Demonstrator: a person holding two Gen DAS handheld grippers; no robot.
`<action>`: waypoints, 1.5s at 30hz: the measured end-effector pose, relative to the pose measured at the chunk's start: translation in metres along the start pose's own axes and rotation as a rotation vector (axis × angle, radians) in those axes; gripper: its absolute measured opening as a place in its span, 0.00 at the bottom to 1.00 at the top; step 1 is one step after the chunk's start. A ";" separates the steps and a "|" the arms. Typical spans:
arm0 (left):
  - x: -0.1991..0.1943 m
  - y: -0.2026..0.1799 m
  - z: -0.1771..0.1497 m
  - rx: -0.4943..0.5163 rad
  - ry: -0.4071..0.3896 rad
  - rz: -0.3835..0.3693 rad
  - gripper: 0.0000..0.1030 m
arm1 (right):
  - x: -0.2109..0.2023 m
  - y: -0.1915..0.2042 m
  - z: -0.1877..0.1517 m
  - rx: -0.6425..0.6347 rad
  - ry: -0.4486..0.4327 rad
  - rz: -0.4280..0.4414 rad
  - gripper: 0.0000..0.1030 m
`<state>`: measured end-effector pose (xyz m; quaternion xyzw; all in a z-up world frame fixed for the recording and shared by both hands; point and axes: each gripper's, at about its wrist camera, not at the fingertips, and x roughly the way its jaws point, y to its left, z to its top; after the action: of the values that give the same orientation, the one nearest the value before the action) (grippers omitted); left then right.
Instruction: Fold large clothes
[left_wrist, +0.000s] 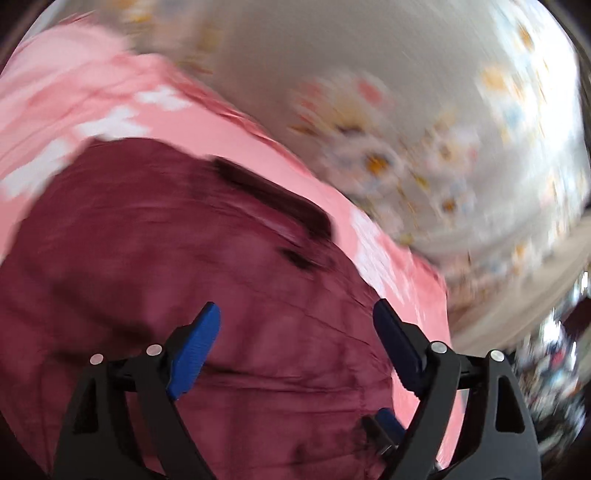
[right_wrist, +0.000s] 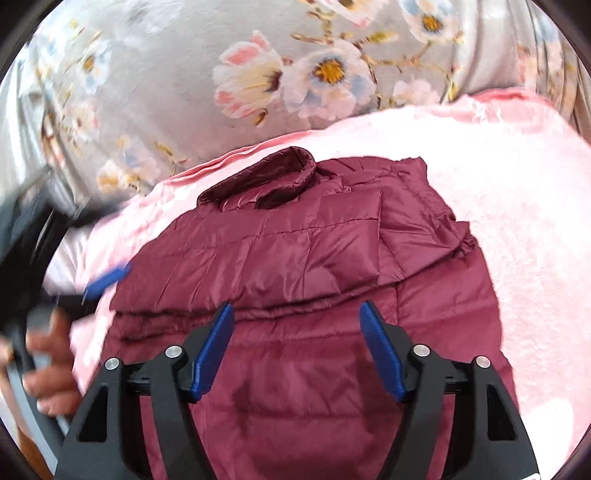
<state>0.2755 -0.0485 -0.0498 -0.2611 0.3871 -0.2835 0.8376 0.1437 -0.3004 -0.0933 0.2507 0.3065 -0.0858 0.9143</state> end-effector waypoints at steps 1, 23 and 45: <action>-0.011 0.026 0.004 -0.064 -0.015 0.021 0.80 | 0.005 -0.005 0.004 0.027 -0.001 -0.015 0.67; -0.002 0.193 0.068 -0.456 -0.084 0.132 0.03 | -0.022 0.006 0.098 0.000 -0.192 0.058 0.01; 0.003 0.184 0.037 -0.182 -0.098 0.404 0.01 | 0.052 -0.034 0.031 0.016 0.097 -0.201 0.08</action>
<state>0.3568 0.0869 -0.1512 -0.2661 0.4143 -0.0611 0.8682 0.1907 -0.3451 -0.1172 0.2298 0.3734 -0.1674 0.8830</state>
